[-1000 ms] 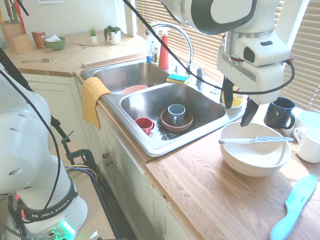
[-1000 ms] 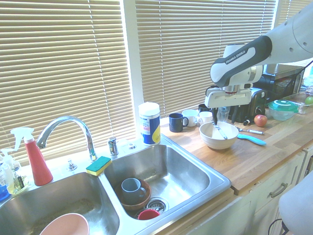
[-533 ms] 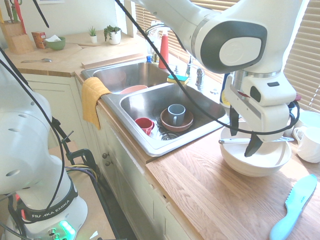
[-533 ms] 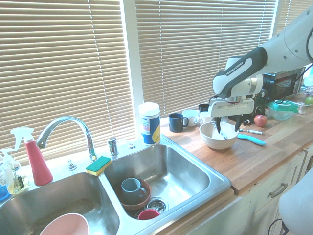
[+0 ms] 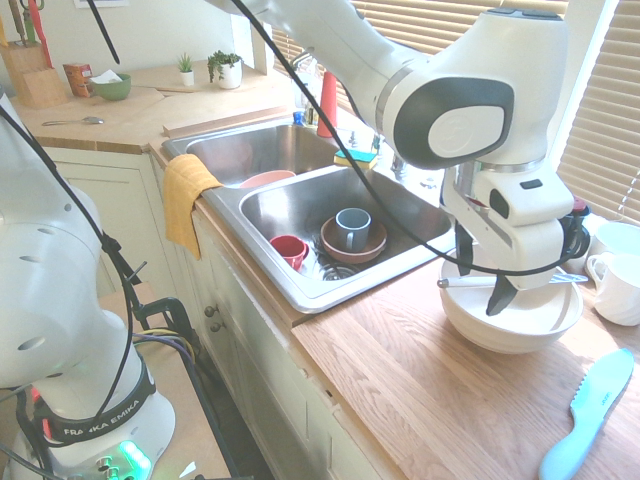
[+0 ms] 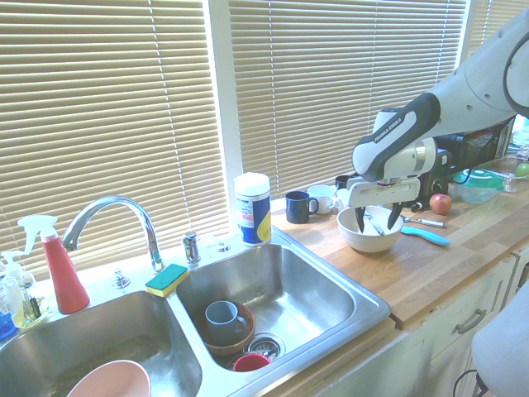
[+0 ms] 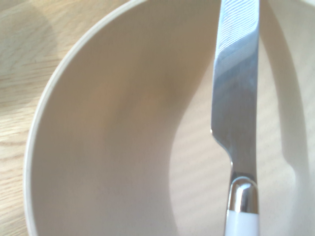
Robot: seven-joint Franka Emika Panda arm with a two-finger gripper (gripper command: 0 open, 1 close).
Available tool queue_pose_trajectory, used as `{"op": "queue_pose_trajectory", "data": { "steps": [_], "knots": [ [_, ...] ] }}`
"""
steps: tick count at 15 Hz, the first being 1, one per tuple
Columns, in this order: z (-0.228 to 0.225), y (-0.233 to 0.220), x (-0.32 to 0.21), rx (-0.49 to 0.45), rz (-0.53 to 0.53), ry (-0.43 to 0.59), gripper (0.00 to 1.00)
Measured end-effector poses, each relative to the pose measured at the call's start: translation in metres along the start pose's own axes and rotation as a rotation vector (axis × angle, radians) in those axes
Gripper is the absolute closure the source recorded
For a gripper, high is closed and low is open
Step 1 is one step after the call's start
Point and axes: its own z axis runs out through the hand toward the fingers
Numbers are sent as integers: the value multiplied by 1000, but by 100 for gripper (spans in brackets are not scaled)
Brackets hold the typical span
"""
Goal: Put the knife into the sink
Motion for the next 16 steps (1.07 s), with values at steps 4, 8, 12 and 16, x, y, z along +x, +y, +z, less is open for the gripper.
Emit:
{"op": "queue_pose_trajectory", "data": {
  "steps": [4, 8, 12, 16],
  "knots": [
    [0, -1, 0, 3, -1, 1, 100],
    [0, -1, 0, 4, 2, -1, 100],
    [-1, -1, 0, 6, 3, 0, 100],
    [-2, -1, 0, 8, 3, 2, 100]
  ]
}}
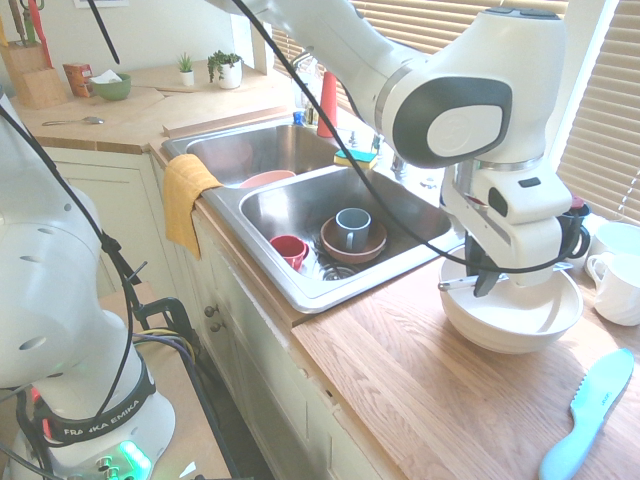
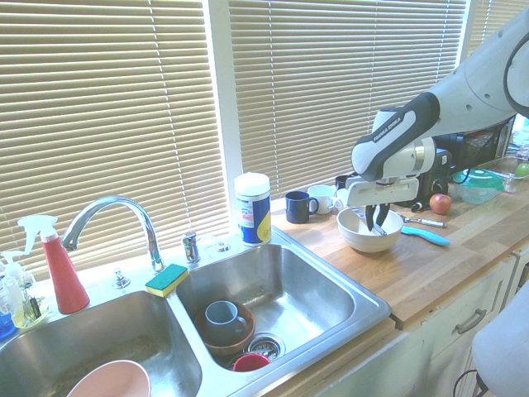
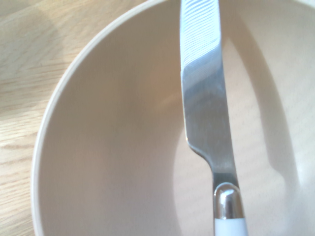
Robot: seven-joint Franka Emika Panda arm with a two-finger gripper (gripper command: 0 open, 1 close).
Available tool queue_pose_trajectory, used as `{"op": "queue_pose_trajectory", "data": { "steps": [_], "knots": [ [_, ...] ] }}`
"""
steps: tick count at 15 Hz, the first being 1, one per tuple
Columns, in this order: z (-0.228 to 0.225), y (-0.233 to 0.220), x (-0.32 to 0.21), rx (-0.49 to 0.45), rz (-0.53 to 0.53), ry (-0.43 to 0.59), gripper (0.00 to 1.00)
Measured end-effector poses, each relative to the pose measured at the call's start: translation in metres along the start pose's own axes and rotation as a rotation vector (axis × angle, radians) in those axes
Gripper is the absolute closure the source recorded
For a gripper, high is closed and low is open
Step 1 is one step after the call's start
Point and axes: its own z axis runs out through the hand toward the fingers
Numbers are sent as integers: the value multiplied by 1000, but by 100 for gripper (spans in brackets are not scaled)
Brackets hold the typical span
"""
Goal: Put the knife into the sink
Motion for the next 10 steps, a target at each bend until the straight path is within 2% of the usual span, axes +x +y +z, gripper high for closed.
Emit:
{"op": "queue_pose_trajectory", "data": {
  "steps": [4, 7, 10],
  "knots": [
    [-10, -2, 2, 14, 1, 11, 100],
    [-51, -11, -3, 55, -22, 34, 100],
    [-96, -46, -59, 101, -129, 33, 100]
  ]
}}
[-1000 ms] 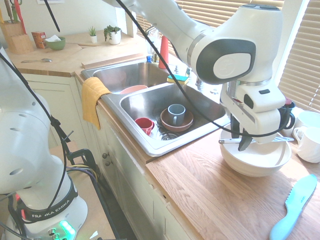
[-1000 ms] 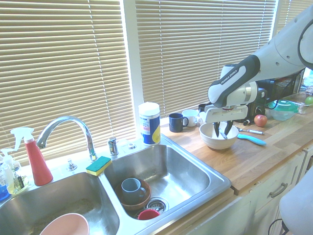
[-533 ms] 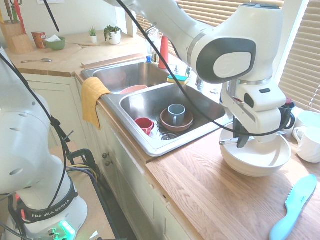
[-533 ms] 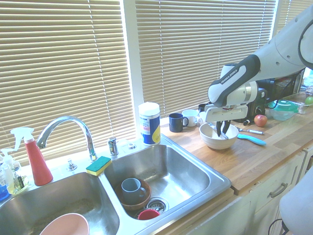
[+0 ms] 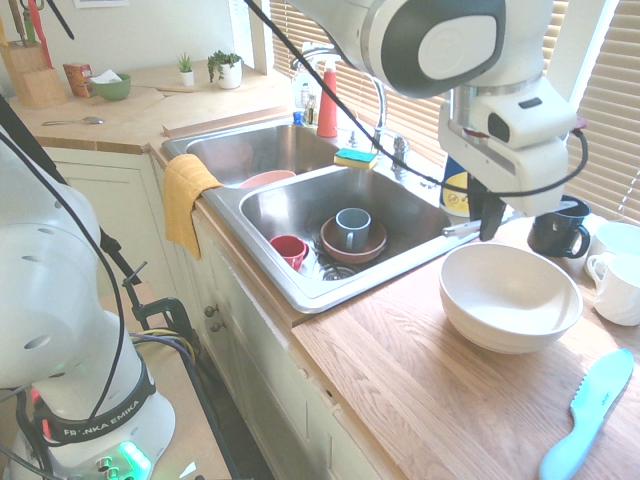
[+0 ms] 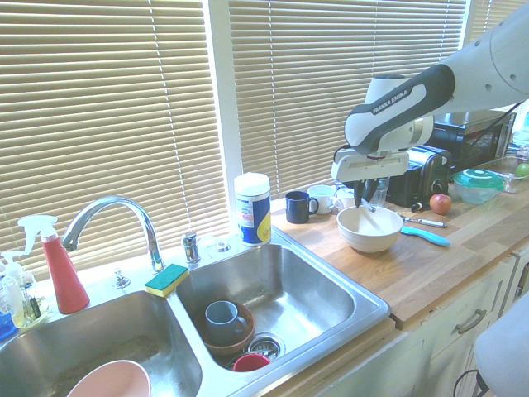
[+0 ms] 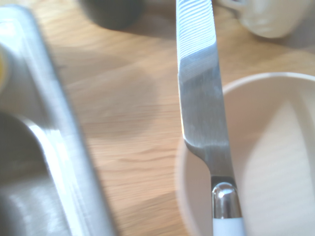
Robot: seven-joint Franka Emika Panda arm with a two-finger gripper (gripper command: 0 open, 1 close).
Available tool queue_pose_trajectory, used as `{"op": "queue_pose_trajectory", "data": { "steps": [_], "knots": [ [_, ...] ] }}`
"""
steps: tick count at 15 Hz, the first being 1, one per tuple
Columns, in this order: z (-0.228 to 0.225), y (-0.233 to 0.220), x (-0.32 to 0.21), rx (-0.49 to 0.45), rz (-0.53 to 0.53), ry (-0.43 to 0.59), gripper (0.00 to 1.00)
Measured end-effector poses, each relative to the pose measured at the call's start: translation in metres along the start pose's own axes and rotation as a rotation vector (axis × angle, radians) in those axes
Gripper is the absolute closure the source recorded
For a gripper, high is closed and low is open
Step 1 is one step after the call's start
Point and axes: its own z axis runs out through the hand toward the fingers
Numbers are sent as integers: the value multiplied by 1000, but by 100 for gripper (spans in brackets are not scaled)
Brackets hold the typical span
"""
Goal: Put the knife into the sink
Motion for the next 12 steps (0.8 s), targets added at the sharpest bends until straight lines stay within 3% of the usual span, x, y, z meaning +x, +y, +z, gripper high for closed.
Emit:
{"op": "queue_pose_trajectory", "data": {
  "steps": [2, 5, 12],
  "knots": [
    [-11, -35, -51, 16, -76, -14, 100],
    [7, -70, -132, 4, -177, -36, 100],
    [123, -81, -218, 21, -282, -62, 100]
  ]
}}
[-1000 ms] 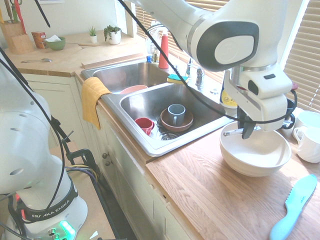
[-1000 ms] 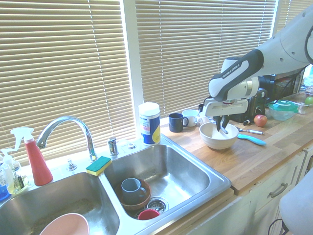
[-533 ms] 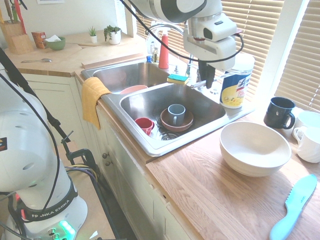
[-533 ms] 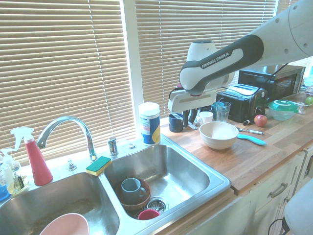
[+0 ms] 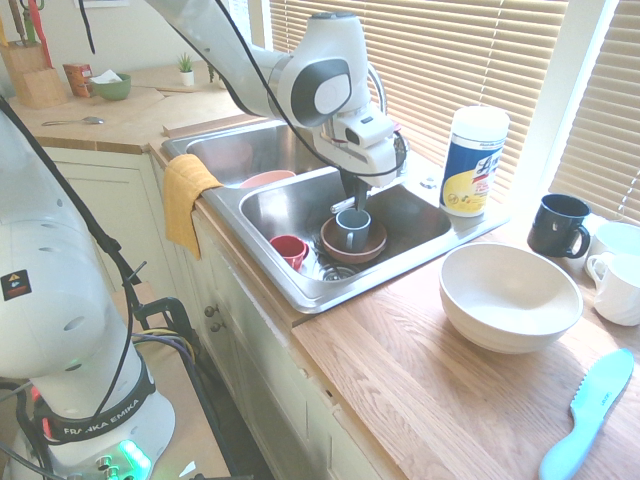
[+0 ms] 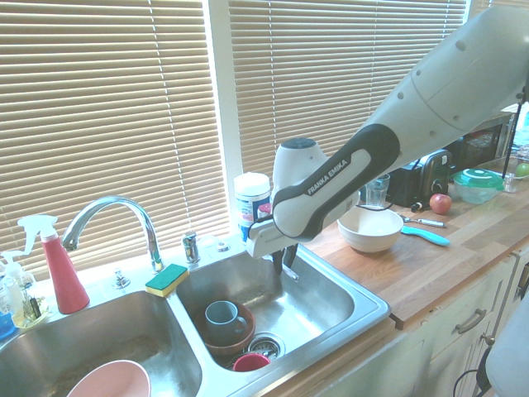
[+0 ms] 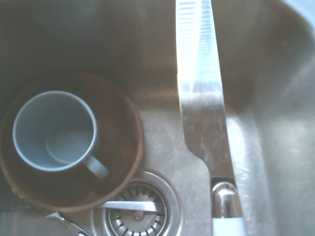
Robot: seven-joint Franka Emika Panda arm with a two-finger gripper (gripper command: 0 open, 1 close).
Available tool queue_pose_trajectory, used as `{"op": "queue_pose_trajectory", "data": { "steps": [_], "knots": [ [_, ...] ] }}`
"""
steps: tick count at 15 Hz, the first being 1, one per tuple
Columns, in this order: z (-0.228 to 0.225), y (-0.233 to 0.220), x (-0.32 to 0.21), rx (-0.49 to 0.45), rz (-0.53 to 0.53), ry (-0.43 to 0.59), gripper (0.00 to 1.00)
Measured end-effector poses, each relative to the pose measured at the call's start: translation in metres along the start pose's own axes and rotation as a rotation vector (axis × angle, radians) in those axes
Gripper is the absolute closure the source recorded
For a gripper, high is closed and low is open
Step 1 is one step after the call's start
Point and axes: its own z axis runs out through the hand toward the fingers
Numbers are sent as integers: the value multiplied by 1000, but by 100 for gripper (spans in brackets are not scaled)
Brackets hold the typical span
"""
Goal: Put the knife into the sink
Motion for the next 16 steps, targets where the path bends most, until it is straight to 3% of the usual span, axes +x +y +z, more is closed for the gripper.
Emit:
{"op": "queue_pose_trajectory", "data": {
  "steps": [6, 14, 15, 16],
  "knots": [
    [105, 6, -30, -29, 12, -17, 100],
    [187, -10, -35, -64, 66, -29, 100],
    [195, -12, -36, -69, 70, -31, 0],
    [201, -12, -36, -72, 73, -34, 0]
  ]
}}
